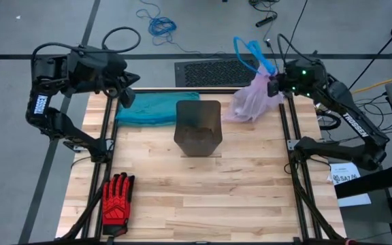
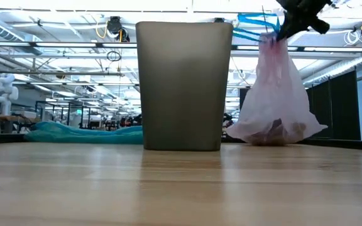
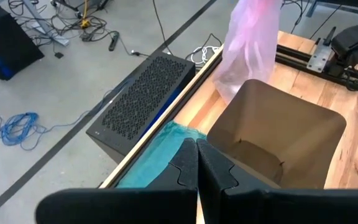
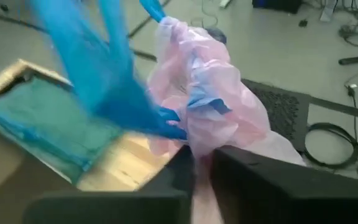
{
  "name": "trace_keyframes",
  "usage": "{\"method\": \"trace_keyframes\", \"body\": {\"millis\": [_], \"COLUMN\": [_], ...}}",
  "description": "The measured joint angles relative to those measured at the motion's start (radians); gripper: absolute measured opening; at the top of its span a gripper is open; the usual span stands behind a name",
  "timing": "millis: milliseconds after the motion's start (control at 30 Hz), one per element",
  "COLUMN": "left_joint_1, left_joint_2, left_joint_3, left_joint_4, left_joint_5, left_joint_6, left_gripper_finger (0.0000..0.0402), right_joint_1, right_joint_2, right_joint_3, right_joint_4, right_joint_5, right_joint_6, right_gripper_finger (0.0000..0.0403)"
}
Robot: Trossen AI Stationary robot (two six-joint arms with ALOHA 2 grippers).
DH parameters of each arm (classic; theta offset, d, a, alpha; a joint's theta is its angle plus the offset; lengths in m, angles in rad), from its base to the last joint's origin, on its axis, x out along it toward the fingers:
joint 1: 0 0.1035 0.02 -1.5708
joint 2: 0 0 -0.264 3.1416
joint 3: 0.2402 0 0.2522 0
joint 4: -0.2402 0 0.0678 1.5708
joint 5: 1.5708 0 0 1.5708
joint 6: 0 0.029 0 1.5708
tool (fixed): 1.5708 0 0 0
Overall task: Place trash/remove bag and relplace
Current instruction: Remove the pink trash bag from the trash bin
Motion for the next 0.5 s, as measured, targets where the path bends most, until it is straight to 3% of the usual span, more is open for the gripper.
{"method": "trace_keyframes", "body": {"millis": [133,233,500], "left_joint_1": [0.000,0.000,0.000], "left_joint_2": [0.000,0.000,0.000], "left_joint_3": [0.000,0.000,0.000], "left_joint_4": [0.000,0.000,0.000], "left_joint_5": [0.000,0.000,0.000], "left_joint_6": [0.000,0.000,-0.052], "left_gripper_finger": [0.0000,0.0000,0.0000], "right_joint_1": [0.000,0.000,0.000], "right_joint_2": [0.039,0.084,0.190], "right_joint_3": [-0.043,-0.114,-0.417], "right_joint_4": [-0.002,0.027,0.365], "right_joint_5": [0.013,0.080,0.109], "right_joint_6": [0.003,0.002,0.060], "right_gripper_finger": [0.0013,0.0003,0.0000]}}
